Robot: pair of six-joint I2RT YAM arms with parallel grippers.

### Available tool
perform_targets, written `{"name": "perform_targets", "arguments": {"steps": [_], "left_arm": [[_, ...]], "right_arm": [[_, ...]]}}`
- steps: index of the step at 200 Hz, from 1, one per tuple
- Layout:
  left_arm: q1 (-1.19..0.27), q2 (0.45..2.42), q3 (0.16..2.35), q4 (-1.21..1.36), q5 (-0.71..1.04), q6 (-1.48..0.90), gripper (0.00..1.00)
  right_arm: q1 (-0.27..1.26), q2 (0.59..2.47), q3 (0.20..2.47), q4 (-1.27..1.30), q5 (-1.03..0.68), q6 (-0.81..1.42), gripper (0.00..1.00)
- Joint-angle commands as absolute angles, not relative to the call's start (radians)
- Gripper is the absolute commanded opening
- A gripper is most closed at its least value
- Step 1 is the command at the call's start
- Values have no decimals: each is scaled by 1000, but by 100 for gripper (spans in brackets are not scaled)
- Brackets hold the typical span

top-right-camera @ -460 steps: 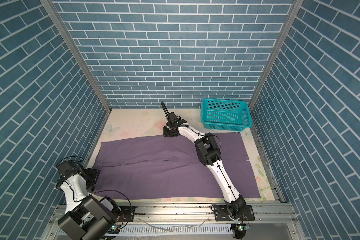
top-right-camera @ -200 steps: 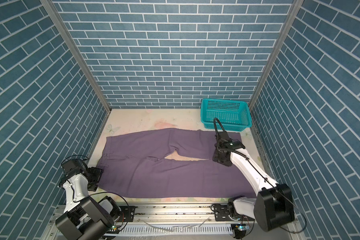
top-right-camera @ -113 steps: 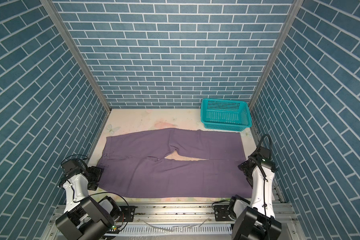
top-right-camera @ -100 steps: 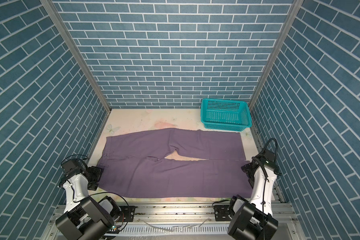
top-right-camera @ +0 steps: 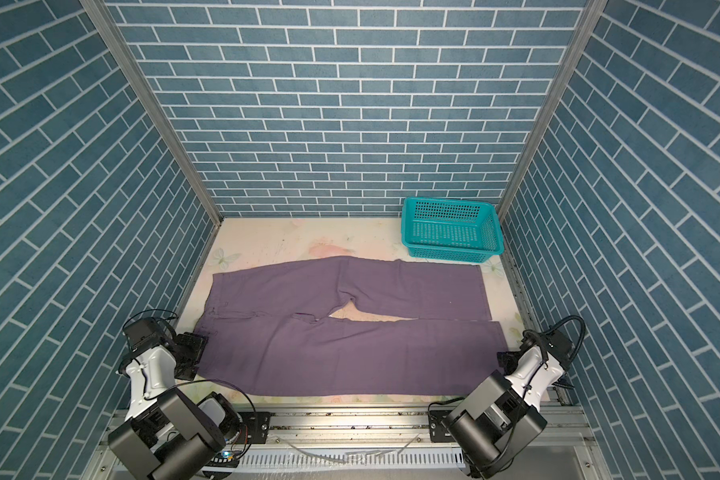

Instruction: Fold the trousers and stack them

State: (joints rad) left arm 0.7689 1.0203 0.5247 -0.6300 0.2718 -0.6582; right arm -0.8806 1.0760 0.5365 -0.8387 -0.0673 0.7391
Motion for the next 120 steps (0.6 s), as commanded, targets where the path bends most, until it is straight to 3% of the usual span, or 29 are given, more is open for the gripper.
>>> {"name": "perform_targets", "arguments": {"steps": [1, 38, 47, 61, 71, 99, 120], "left_arm": [[766, 1031, 512, -630, 274, -650, 70], [765, 1025, 511, -631, 270, -652, 70], [766, 1022, 511, -634, 268, -652, 70], [765, 1020, 512, -636, 265, -652, 70], [766, 1020, 512, -638, 264, -652, 70], [766, 1020, 516, -655, 264, -659, 72], [766, 1014, 523, -689, 254, -670, 83]], "right_arm": [[-897, 1101, 491, -758, -81, 792, 71], [-906, 1140, 450, -677, -109, 824, 56], [-907, 1143, 452, -673, -105, 824, 46], [-909, 1140, 451, -663, -114, 821, 16], [-910, 1140, 453, -661, -124, 818, 1], [-911, 1132, 452, -657, -185, 813, 0], [-911, 1097, 457, -652, -220, 800, 0]]}}
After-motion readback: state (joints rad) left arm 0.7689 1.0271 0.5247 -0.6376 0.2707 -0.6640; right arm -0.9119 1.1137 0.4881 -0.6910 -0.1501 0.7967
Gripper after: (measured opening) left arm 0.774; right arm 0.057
